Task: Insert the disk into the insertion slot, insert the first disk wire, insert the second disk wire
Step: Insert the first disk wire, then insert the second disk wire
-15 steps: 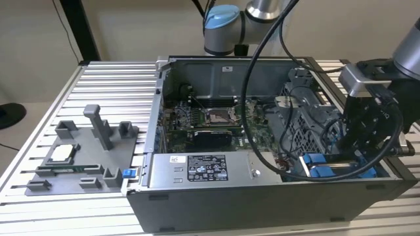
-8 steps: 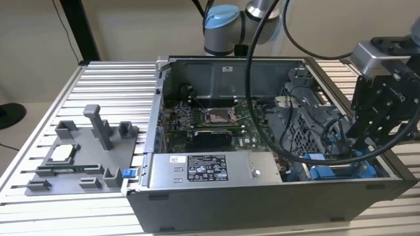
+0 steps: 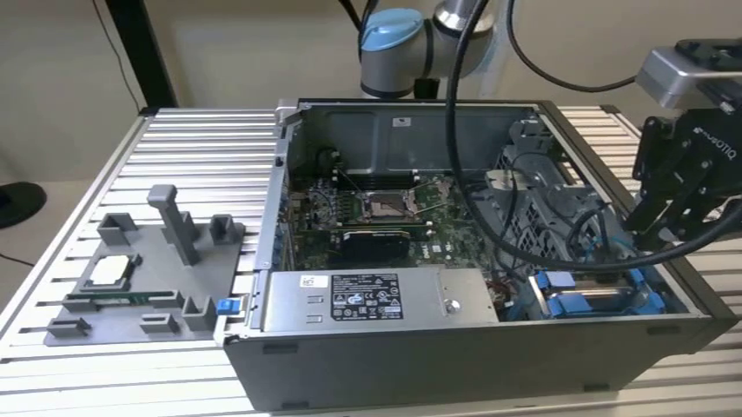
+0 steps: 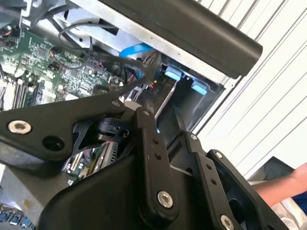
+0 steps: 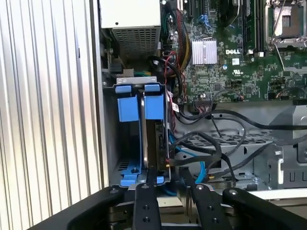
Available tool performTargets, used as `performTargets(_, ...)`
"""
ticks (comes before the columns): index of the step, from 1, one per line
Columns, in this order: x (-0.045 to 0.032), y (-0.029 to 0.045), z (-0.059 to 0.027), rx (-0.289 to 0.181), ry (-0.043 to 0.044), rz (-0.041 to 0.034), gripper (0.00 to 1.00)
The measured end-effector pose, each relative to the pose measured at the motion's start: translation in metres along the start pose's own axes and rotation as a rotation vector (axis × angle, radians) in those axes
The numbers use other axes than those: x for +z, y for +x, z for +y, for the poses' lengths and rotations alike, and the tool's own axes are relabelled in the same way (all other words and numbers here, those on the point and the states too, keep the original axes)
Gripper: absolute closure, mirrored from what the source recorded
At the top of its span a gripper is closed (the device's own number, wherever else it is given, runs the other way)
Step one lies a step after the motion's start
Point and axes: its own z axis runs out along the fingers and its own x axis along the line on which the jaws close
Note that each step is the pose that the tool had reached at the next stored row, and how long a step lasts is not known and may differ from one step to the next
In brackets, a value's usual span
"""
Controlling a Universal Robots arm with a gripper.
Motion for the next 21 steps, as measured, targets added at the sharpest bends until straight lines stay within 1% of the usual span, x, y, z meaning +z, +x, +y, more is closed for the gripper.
performTargets(8,0.0003,-0.0083,-0.0208,0.000,-0.0148,0.0010,0.00)
performTargets(12,0.0034,-0.0169,-0.0254,0.001,-0.0253,0.0025,0.00)
performTargets(14,0.0051,-0.0207,-0.0279,0.001,-0.0323,0.0051,0.00)
performTargets(15,0.0056,-0.0214,-0.0292,0.002,-0.0374,0.0071,0.00)
performTargets(16,0.0060,-0.0216,-0.0307,0.002,-0.0449,0.0096,0.00)
performTargets(17,0.0062,-0.0218,-0.0320,0.002,-0.0538,0.0117,0.00)
performTargets(19,0.0068,-0.0219,-0.0337,0.003,-0.0761,0.0152,0.00)
performTargets(20,0.0073,-0.0218,-0.0339,0.003,-0.0844,0.0162,0.00)
performTargets(21,0.0083,-0.0216,-0.0341,0.003,-0.0876,0.0160,0.00)
